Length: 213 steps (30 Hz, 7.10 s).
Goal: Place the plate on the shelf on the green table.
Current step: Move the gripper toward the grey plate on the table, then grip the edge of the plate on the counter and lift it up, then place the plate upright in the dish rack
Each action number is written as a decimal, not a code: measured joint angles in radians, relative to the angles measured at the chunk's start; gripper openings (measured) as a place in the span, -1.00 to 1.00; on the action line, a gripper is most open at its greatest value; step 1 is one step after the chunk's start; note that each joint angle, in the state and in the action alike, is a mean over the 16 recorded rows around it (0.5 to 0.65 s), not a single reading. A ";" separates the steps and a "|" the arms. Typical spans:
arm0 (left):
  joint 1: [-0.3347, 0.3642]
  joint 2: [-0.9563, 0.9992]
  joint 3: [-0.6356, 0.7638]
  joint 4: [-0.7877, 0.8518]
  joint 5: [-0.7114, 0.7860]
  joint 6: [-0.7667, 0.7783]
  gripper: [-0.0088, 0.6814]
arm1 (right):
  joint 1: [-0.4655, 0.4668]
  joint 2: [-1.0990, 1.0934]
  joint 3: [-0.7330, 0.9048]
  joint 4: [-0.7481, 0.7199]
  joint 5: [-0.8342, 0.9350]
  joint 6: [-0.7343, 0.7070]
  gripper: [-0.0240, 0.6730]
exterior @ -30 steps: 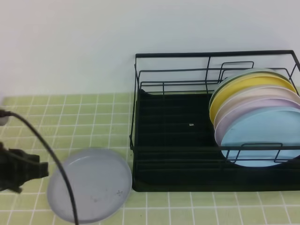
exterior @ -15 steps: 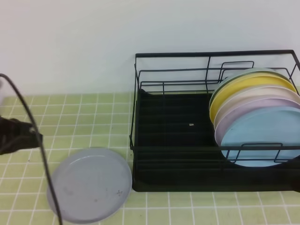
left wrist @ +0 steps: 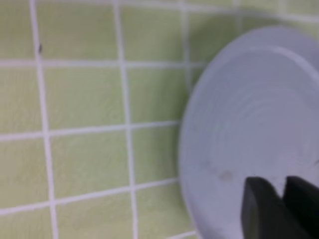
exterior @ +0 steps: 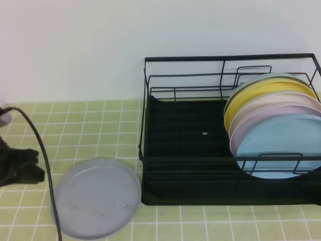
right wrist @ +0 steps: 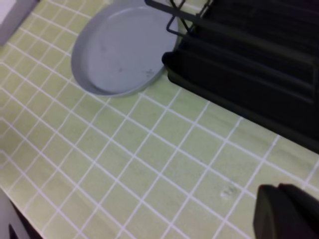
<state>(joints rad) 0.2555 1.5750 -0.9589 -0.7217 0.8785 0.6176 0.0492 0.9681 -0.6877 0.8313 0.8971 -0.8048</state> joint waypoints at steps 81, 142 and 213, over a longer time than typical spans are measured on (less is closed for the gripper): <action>-0.540 -0.386 -0.338 -0.091 0.127 -0.126 -0.96 | 0.000 0.001 0.000 0.789 0.154 -0.262 0.41; -0.722 -0.595 -0.338 0.410 0.086 -0.493 -0.97 | 0.026 0.181 -0.474 -0.244 -0.097 -0.912 -0.58; -0.722 -1.051 -0.040 0.679 -0.089 -0.749 -0.98 | 0.042 0.428 -0.516 -0.465 -0.085 -0.835 -0.59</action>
<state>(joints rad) -0.4663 0.5244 -0.9984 -0.0430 0.7891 -0.1312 0.0907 1.3966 -1.2040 0.3661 0.8122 -1.6400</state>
